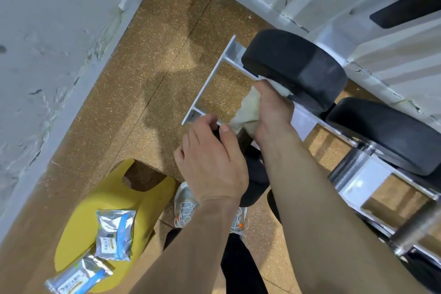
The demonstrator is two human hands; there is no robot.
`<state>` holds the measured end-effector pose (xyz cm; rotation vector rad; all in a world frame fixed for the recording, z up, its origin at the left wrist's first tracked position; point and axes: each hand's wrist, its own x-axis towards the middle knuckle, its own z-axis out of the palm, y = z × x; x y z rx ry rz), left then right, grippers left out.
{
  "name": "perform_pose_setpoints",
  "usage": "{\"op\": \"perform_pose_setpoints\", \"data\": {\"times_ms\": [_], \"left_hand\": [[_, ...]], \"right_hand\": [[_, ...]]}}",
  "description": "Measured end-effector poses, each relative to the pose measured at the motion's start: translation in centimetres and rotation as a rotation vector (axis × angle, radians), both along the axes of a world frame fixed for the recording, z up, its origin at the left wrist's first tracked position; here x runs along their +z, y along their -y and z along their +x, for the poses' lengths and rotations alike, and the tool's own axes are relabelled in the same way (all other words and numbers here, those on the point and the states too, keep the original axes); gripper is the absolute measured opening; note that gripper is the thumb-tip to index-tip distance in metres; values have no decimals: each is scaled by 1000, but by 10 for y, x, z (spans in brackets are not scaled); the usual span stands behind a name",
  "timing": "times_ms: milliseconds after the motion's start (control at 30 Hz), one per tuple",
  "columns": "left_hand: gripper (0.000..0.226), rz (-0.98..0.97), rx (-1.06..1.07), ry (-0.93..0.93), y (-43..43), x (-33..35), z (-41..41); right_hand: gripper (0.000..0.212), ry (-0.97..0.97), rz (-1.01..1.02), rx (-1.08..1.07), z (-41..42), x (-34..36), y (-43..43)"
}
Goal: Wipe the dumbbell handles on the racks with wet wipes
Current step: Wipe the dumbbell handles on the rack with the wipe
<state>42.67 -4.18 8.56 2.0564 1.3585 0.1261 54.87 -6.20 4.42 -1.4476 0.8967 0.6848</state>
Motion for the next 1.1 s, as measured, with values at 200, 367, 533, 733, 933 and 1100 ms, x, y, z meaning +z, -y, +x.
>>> {"op": "perform_pose_setpoints", "data": {"times_ms": [200,367,533,733,933,1100], "left_hand": [[36,-4,-6,-10,0,-1,0],[39,-12,-15,-26,-1,-1,-2],[34,-19,-12,-12,-2,-2,-1],[36,2,-4,18,-2,-1,-1],[22,-222,214,176,-8,2,-1],[20,-406,474,173,-26,2,7]], "right_hand": [[34,-145,854,124,-9,-33,33],[23,-331,536,207,-31,-13,34],[32,-41,-137,223,-35,5,14],[32,-35,241,71,5,0,9],[22,-198,699,115,-26,-19,31],[21,-47,-39,364,-48,-2,22]]}}
